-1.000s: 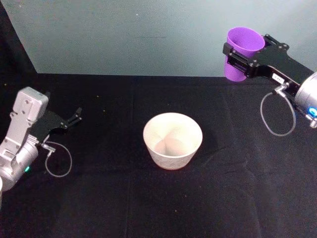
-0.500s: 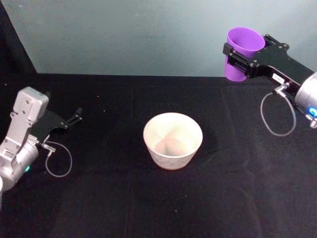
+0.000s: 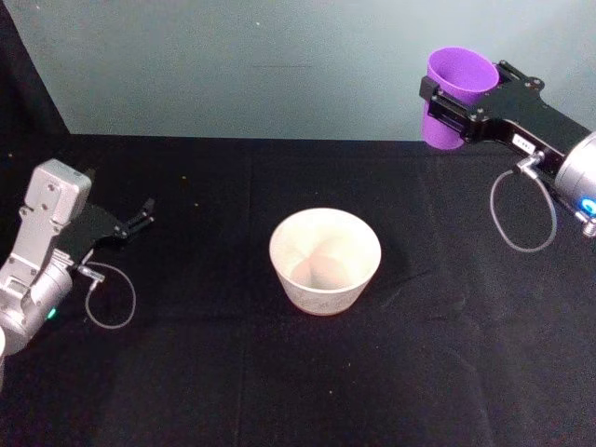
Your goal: Pick up the cup and pour the mung beans from the cup into the bowl.
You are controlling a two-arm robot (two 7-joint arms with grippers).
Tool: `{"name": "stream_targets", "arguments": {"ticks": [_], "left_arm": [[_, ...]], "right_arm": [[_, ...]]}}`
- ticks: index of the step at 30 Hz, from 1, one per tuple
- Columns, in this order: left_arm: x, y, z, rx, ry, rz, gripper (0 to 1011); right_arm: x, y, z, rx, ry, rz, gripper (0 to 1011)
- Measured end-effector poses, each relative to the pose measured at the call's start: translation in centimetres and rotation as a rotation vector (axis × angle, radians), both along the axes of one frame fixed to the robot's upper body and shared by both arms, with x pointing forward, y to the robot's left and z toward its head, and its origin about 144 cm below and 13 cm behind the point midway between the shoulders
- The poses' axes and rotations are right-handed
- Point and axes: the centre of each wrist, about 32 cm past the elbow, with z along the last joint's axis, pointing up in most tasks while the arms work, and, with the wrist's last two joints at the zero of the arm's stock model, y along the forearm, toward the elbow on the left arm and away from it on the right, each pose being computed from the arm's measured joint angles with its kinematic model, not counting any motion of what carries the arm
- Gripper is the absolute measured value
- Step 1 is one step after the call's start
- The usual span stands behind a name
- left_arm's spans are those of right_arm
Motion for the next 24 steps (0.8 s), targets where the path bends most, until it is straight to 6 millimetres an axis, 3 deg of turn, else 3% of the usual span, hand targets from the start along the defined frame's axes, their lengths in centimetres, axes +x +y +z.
{"name": "stream_targets", "arguments": {"ticks": [24], "left_arm": [[0.0, 0.0, 0.0, 0.0, 0.0, 0.0, 1000]], "right_arm": [[0.0, 0.0, 0.0, 0.0, 0.0, 0.0, 730]]}}
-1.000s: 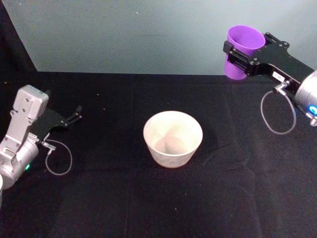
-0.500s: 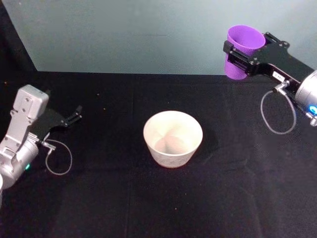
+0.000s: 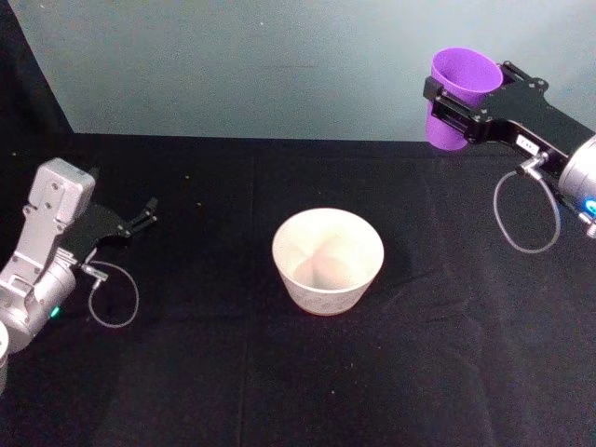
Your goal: Pick up the cup and pour the mung beans from the cup into the bowl.
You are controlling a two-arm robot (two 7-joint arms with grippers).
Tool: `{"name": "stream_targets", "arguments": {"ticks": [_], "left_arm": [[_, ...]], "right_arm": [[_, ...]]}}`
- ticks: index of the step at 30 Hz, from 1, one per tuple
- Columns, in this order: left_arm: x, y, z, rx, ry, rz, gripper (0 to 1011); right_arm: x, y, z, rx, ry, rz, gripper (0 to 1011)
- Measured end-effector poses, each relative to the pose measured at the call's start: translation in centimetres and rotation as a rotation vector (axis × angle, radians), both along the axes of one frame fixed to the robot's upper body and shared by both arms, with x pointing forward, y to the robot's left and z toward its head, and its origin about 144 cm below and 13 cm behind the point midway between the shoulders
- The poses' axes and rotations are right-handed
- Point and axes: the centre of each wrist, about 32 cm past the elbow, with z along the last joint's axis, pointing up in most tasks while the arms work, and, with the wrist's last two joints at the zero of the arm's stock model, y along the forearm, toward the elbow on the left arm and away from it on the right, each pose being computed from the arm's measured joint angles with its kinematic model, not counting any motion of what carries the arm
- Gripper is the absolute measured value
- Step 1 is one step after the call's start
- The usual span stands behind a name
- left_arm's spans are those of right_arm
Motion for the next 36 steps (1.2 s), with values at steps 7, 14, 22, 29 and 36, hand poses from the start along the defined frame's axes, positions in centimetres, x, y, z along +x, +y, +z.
{"name": "stream_targets", "arguments": {"ticks": [7, 14, 22, 29, 36], "left_arm": [[0.0, 0.0, 0.0, 0.0, 0.0, 0.0, 1000], [0.0, 0.0, 0.0, 0.0, 0.0, 0.0, 1000], [0.0, 0.0, 0.01, 0.0, 0.0, 0.0, 1000], [0.0, 0.0, 0.0, 0.0, 0.0, 0.0, 1000], [0.0, 0.0, 0.0, 0.0, 0.0, 0.0, 1000]], "right_arm": [[0.0, 0.0, 0.0, 0.0, 0.0, 0.0, 730], [0.0, 0.0, 0.0, 0.0, 0.0, 0.0, 730], [0.0, 0.0, 0.0, 0.0, 0.0, 0.0, 730], [0.0, 0.0, 0.0, 0.0, 0.0, 0.0, 730], [0.0, 0.0, 0.0, 0.0, 0.0, 0.0, 730]]}}
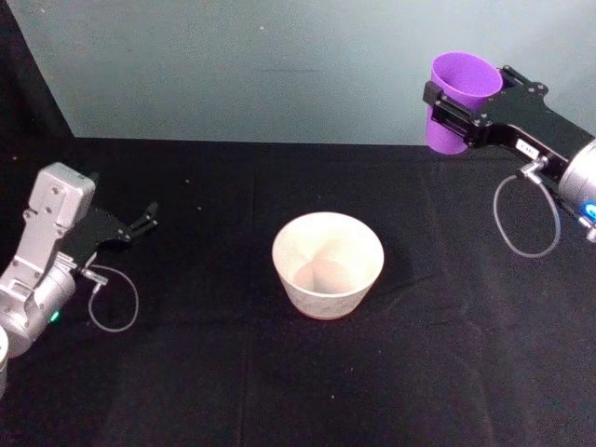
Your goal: Pick up the cup and pour the mung beans from the cup into the bowl.
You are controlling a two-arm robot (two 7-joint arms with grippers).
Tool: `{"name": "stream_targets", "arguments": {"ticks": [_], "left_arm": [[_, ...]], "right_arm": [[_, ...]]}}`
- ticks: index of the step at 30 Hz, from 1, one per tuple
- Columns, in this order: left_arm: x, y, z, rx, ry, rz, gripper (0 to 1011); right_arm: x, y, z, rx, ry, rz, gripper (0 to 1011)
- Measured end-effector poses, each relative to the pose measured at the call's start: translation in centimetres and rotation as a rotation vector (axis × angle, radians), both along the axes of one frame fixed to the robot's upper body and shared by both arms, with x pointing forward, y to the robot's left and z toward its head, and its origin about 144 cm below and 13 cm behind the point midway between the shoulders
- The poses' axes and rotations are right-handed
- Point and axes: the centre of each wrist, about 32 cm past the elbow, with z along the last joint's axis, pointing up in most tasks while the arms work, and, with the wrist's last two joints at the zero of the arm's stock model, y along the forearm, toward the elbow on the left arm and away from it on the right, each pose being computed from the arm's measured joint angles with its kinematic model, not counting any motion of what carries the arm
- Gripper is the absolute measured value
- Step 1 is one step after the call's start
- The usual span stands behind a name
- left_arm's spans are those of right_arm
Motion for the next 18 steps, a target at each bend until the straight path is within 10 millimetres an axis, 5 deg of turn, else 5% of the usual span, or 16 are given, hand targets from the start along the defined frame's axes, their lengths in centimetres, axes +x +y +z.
{"name": "stream_targets", "arguments": {"ticks": [18], "left_arm": [[0.0, 0.0, 0.0, 0.0, 0.0, 0.0, 1000]], "right_arm": [[0.0, 0.0, 0.0, 0.0, 0.0, 0.0, 730]]}}
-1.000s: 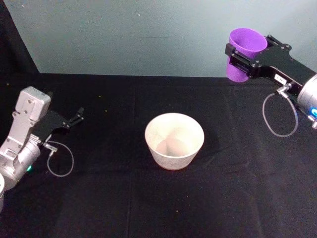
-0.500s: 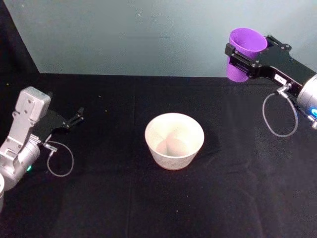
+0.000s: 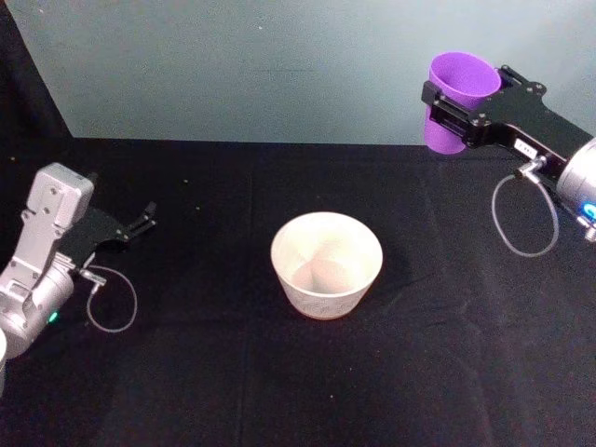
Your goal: Pick up the cup and pour the mung beans from the cup into the bowl.
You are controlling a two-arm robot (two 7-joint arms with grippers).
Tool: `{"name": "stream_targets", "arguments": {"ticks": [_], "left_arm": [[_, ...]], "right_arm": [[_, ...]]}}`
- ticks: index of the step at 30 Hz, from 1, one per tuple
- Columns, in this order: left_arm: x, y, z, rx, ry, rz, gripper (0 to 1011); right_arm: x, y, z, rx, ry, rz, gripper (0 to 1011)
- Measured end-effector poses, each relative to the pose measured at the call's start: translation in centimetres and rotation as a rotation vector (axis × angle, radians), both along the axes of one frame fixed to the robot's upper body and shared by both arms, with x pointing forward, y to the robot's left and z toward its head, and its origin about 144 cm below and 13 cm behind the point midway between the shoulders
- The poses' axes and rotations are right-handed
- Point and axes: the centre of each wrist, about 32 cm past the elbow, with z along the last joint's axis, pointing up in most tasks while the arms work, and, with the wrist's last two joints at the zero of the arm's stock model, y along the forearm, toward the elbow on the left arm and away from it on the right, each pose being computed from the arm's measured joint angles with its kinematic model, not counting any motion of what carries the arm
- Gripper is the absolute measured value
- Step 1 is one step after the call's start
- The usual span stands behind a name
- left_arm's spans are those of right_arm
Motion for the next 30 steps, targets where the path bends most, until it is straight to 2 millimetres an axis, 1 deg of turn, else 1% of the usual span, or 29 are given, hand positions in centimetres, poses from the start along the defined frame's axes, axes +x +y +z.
{"name": "stream_targets", "arguments": {"ticks": [30], "left_arm": [[0.0, 0.0, 0.0, 0.0, 0.0, 0.0, 1000]], "right_arm": [[0.0, 0.0, 0.0, 0.0, 0.0, 0.0, 730]]}}
